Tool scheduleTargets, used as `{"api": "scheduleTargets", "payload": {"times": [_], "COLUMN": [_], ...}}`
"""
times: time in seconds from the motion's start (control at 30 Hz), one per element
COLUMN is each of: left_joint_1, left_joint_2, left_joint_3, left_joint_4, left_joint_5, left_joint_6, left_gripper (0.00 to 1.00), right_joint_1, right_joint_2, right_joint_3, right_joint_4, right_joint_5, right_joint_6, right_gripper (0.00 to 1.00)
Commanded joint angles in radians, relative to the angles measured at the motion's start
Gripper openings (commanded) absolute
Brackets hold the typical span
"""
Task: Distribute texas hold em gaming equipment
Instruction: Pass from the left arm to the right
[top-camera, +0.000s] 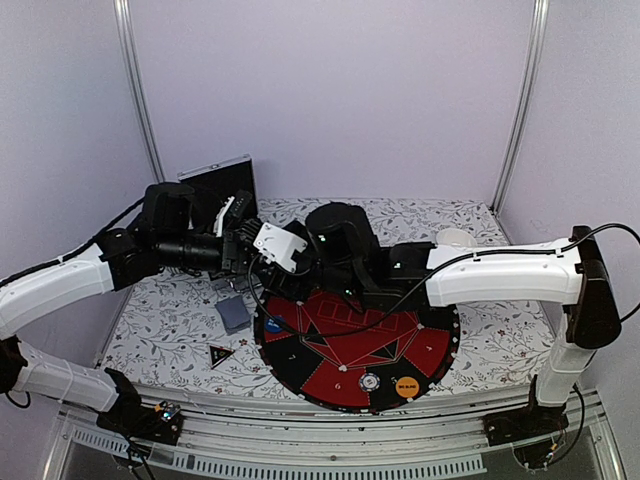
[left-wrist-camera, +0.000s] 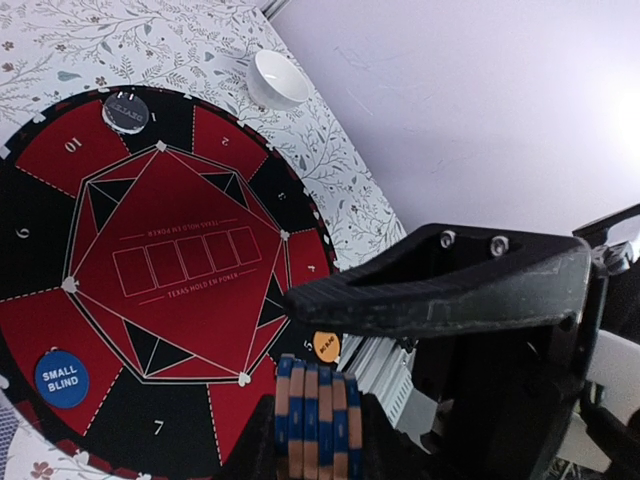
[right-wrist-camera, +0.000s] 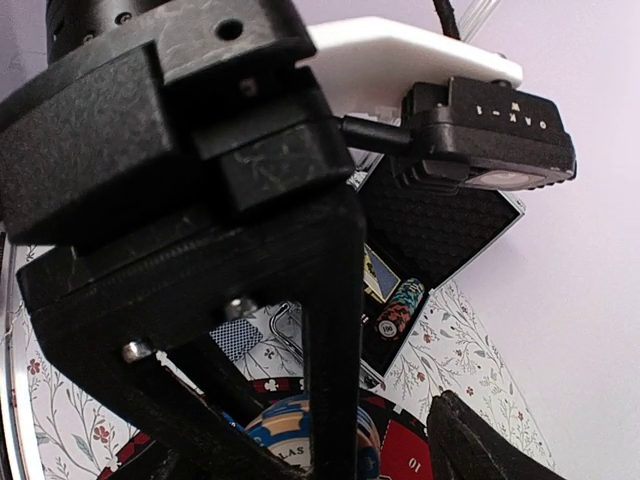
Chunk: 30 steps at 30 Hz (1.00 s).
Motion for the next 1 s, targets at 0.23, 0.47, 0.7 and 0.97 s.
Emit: {"api": "scheduleTargets", "payload": {"times": [0.23, 0.47, 0.7, 0.97], "left_joint_1": [-0.022, -0.023, -0.024, -0.023], "left_joint_2": [-0.005, 0.005, 0.004, 0.006], "left_joint_3": [0.0, 0.006, 0.009, 0.049], "left_joint_4": [0.055, 0.068, 0.062, -0.018], "left_joint_5": [0.04, 0.058, 0.06, 0.103], "left_joint_6": [-0.028, -0.032, -0.024, 0.031], "left_gripper": [0.0, 0.0, 0.0, 0.0], "right_joint_1": [0.002, 0.003, 0.002, 0.002], "right_joint_2": [-0.031, -0.033, -0.038, -0.122], "right_joint_3": [-0.011, -0.013, -0.013, -0.122], "right_joint_4": [0.098, 0.078, 0.059, 0.111], "right_joint_5": [0.002, 0.035, 0.021, -0.105], "right_joint_6": [-0.015, -0.037, -0.066, -0.274], "right_gripper": [0.6, 0.65, 0.67, 0.73]}}
